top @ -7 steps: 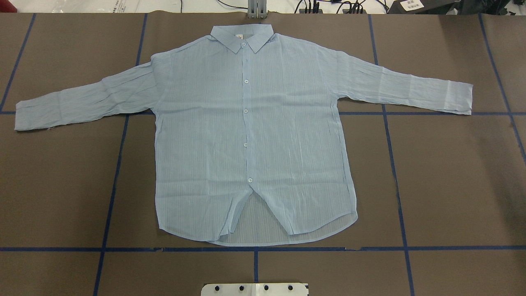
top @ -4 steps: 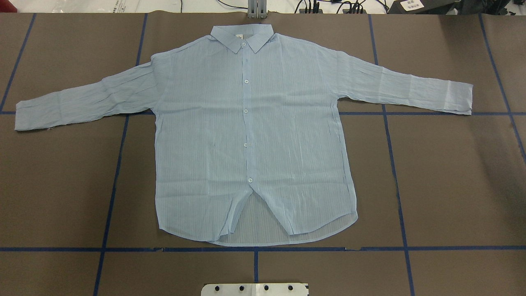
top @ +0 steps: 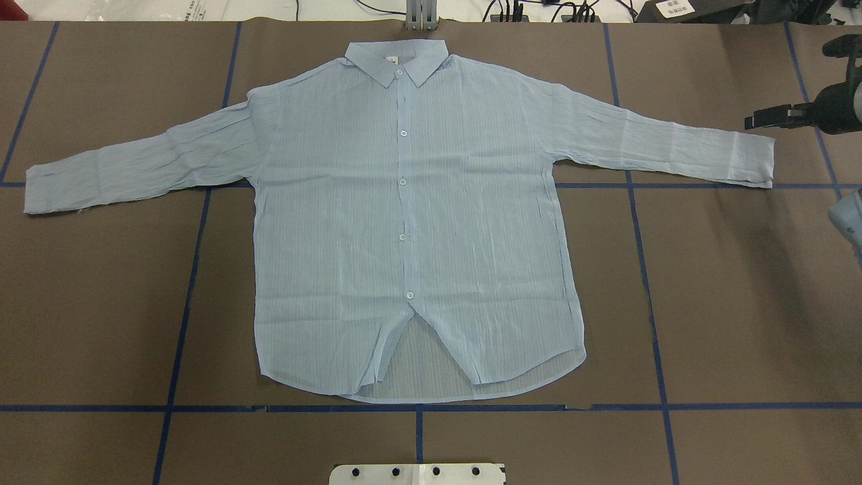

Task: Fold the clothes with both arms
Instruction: 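Lower the right gripper and grasp the cuff of the nearest sleeve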

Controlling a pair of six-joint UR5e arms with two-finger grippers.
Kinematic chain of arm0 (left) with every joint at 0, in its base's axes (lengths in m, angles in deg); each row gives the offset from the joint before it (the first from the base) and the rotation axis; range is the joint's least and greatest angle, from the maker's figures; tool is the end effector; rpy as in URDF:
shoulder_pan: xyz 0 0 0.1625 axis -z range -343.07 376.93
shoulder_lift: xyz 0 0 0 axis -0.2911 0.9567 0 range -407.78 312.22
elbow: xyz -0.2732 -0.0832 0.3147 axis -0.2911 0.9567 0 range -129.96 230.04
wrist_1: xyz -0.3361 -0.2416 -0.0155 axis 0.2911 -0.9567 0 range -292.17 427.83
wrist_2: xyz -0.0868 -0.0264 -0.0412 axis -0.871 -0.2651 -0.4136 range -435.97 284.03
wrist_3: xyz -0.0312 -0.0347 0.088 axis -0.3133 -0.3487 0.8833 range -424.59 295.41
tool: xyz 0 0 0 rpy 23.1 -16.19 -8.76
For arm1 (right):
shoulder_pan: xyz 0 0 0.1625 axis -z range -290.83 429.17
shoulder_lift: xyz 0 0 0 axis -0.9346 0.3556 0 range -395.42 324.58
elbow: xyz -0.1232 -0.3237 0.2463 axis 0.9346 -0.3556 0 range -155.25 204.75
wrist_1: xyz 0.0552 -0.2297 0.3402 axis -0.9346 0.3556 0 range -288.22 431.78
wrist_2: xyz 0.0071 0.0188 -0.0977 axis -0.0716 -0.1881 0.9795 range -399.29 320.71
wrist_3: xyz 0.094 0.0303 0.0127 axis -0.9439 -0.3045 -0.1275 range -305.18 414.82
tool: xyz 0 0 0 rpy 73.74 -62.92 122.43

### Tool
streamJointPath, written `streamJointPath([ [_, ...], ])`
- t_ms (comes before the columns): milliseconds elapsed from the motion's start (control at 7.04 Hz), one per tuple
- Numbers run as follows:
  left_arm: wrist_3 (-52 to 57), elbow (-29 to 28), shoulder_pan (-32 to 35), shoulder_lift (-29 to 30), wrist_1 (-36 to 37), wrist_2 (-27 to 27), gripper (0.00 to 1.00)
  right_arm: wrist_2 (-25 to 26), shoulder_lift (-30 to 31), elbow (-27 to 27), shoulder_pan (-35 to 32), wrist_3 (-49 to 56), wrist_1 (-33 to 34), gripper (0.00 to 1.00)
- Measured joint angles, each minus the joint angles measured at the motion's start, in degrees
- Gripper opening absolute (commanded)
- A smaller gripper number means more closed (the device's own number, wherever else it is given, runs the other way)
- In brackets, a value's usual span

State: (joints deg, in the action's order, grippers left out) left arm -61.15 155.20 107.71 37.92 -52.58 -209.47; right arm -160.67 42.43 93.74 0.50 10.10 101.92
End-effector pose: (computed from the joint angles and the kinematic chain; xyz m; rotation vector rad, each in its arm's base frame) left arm -0.0713 -0.4749 0.5010 0.7118 0.7006 0.3155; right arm -0.1446 -0.5938 0.6144 0.4478 -0.8991 0.1297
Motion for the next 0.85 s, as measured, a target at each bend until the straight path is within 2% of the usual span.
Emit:
streamJointPath([
  [142, 0.0, 0.1, 0.0, 0.0, 0.0, 0.0, 1.0, 0.4, 1.1, -1.0, 0.6, -3.4, -1.7, 0.75],
  [853, 0.4, 0.1, 0.0, -0.1, 0.0, -0.1, 1.0, 4.8, 4.8, -1.9, 4.8, -8.2, -2.6, 0.74],
])
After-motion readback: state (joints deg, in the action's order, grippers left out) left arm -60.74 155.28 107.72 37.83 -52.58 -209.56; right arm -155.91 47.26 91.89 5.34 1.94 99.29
